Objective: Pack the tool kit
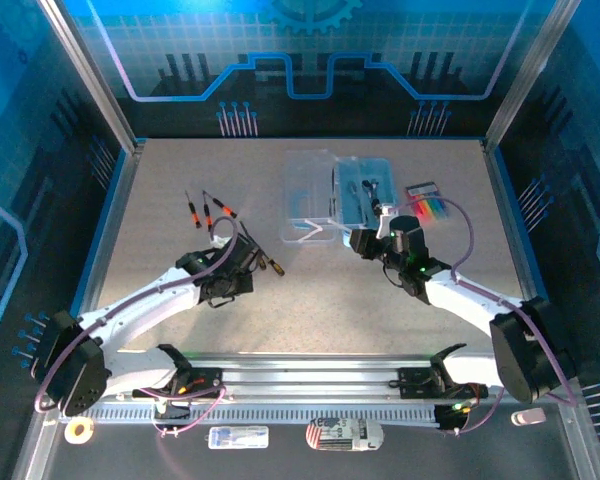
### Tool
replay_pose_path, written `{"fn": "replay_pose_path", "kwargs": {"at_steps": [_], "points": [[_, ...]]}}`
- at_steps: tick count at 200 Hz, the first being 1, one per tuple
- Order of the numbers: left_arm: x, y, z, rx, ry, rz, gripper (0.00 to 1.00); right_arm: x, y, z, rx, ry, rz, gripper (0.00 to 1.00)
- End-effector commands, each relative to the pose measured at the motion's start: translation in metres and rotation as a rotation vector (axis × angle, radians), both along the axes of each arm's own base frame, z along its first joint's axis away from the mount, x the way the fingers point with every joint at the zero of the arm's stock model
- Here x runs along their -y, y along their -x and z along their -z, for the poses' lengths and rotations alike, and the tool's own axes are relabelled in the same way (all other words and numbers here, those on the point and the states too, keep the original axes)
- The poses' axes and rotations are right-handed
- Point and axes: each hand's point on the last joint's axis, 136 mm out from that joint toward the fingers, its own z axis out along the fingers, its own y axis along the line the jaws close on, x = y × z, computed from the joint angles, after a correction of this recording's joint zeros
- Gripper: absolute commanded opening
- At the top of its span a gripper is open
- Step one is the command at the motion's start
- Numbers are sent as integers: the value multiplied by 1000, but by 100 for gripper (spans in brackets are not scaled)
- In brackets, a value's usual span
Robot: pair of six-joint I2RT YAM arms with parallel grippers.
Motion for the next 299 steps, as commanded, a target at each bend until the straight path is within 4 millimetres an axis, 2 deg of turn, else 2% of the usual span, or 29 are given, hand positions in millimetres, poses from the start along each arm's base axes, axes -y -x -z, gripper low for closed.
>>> {"fn": "replay_pose_path", "kwargs": {"at_steps": [1, 31, 47, 67, 107, 141, 182, 233, 299], "points": [[9, -6, -23, 56, 42, 46, 11, -13, -1, -11, 38, -76, -44, 36], [33, -11, -52, 143, 107, 140, 12, -23, -1, -19, 23, -152, -81, 37], [51, -11, -68, 183, 145, 205, 12, -27, -2, -31, 26, -202, -90, 38], [75, -11, -82, 226, 192, 282, 13, -43, 1, -47, 3, -245, -152, 41], [112, -16, -84, 262, 260, 377, 13, -79, 17, -73, -21, -326, -283, 46], [139, -13, -90, 290, 333, 462, 13, -97, 31, -86, -38, -375, -346, 49], [155, -7, -86, 291, 368, 537, 15, -115, 45, -86, -72, -390, -404, 52], [161, -7, -79, 272, 360, 545, 15, -120, 46, -81, -101, -424, -408, 49], [163, -10, -75, 262, 342, 543, 15, -124, 44, -72, -139, -448, -404, 22]]}}
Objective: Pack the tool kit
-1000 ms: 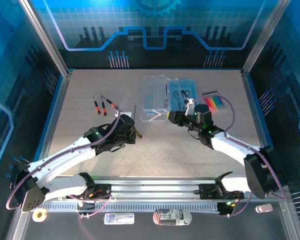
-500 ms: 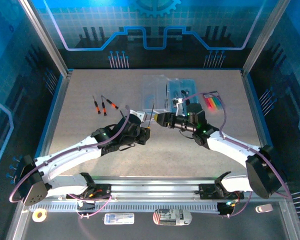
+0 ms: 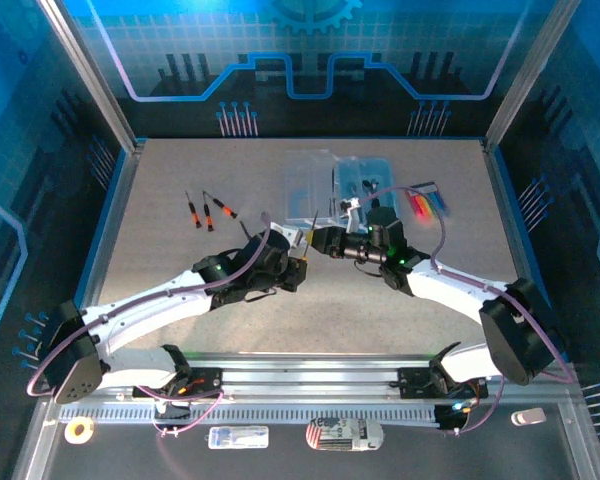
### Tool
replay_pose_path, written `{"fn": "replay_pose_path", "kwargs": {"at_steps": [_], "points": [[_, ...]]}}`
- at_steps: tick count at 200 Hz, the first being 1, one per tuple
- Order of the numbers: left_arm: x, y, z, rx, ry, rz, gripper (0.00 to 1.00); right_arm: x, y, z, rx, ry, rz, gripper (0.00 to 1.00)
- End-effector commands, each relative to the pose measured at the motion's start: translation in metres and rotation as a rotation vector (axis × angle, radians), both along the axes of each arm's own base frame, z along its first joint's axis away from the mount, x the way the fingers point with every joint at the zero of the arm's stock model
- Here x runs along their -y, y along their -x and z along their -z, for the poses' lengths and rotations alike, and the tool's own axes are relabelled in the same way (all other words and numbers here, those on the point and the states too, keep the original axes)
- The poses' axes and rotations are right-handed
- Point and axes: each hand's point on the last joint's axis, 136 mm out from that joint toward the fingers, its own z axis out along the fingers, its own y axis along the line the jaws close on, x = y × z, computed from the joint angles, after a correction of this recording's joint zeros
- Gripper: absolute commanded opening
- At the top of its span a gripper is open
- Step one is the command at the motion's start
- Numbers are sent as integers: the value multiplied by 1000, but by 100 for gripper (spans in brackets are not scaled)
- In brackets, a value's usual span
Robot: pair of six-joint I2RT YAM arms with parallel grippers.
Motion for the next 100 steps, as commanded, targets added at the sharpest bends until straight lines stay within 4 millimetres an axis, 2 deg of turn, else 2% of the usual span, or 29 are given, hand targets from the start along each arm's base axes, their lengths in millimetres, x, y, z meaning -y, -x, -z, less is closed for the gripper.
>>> {"fn": "replay_pose_path", "kwargs": {"at_steps": [1, 42, 83, 100], "points": [[7, -1, -3, 15, 3, 23, 15, -8, 1, -14, 28, -42, -23, 22], [7, -2, -1, 16, -2, 23, 16, -8, 2, -11, 22, -38, -27, 9], [4, -4, 0, 21, -15, 11, 30, -7, 1, -11, 27, -36, -19, 4], [0, -5, 0, 25, -45, 9, 32, -5, 0, -9, 30, -23, -10, 3]]}}
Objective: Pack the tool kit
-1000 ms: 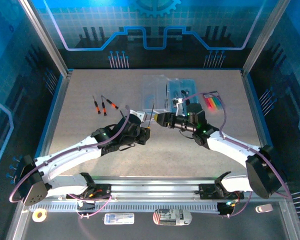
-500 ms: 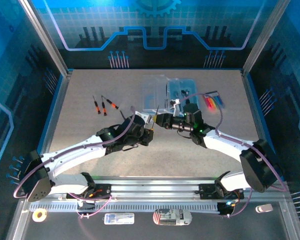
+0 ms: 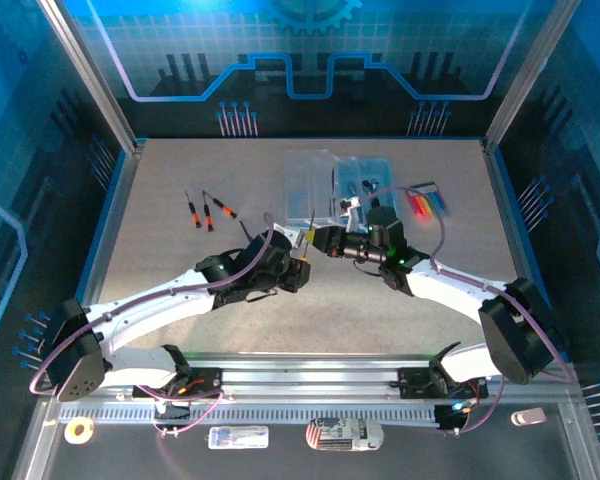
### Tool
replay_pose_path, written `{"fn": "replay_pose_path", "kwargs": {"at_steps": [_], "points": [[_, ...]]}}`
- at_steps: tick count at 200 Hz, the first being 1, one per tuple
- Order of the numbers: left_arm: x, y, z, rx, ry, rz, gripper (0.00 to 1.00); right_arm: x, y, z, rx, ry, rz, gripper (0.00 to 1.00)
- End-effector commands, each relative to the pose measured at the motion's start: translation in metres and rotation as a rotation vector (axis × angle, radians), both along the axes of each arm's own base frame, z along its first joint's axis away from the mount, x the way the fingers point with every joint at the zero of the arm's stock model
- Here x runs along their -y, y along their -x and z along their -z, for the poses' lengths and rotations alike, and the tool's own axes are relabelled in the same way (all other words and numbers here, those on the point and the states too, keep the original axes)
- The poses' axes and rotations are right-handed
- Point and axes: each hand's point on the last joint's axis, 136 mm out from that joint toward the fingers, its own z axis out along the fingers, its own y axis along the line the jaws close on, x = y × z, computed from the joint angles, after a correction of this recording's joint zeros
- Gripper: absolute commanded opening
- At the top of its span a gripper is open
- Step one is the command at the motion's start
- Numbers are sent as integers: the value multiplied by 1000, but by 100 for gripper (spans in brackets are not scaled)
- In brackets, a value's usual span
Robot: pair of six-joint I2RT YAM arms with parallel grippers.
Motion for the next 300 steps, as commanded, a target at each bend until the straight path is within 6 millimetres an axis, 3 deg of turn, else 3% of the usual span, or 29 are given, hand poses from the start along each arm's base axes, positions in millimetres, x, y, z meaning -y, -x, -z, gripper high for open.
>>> {"fn": "replay_pose_path", "kwargs": {"at_steps": [1, 54, 83, 120, 172, 210, 300], "points": [[0, -4, -5, 27, -31, 6, 32, -3, 0, -5, 33, 0, -7, 3], [-4, -2, -15, 56, -27, 15, 44, 2, -9, -3, 46, 31, 32, 2], [-22, 1, -16, 95, -44, -27, 57, 12, -12, -7, 60, 69, 39, 2], [-66, -1, -7, 147, -108, -188, 99, 35, -13, -18, 103, 119, 75, 2], [-123, 1, 11, 175, -146, -430, 99, 68, -22, -21, 99, 169, 133, 2], [-151, 2, 29, 145, -153, -544, 99, 91, -31, -22, 98, 194, 173, 2], [-158, -14, 45, 122, -174, -586, 99, 147, -82, -26, 98, 232, 298, 2]]}}
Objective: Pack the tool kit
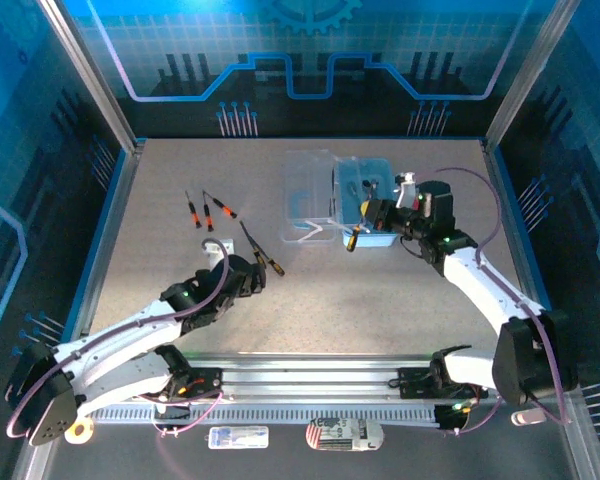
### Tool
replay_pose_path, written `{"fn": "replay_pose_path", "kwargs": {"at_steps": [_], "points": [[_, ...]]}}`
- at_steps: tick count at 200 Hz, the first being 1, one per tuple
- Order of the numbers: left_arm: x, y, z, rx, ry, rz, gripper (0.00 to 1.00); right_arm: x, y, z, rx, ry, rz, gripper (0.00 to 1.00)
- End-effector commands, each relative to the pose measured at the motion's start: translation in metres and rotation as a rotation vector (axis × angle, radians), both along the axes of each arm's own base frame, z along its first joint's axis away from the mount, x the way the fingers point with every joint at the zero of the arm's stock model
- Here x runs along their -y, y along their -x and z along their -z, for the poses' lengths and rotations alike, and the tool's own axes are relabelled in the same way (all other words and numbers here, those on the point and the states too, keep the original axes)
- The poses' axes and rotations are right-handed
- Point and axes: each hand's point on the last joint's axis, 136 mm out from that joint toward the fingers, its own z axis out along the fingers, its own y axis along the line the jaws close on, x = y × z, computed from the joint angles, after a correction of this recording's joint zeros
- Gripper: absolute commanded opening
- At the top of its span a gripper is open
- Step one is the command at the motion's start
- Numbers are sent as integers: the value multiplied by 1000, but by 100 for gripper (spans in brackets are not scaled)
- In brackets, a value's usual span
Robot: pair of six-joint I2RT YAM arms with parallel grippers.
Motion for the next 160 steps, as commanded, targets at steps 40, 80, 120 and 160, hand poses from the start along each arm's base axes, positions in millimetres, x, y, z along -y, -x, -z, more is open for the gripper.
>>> {"fn": "replay_pose_path", "kwargs": {"at_steps": [40, 80, 120, 160], "points": [[-7, -12, -3, -4, 23, -57, 99, 31, -48, -11, 21, 18, 50, 2], [-10, -9, -3, -13, 44, -67, 99, 31, -79, -7, 1, 27, 38, 1], [-14, -7, -5, -20, 48, -70, 99, 13, -108, 4, -58, 10, -55, 1], [-14, -5, -2, -23, 59, -72, 99, -16, -121, 26, -126, 23, -148, 2]]}}
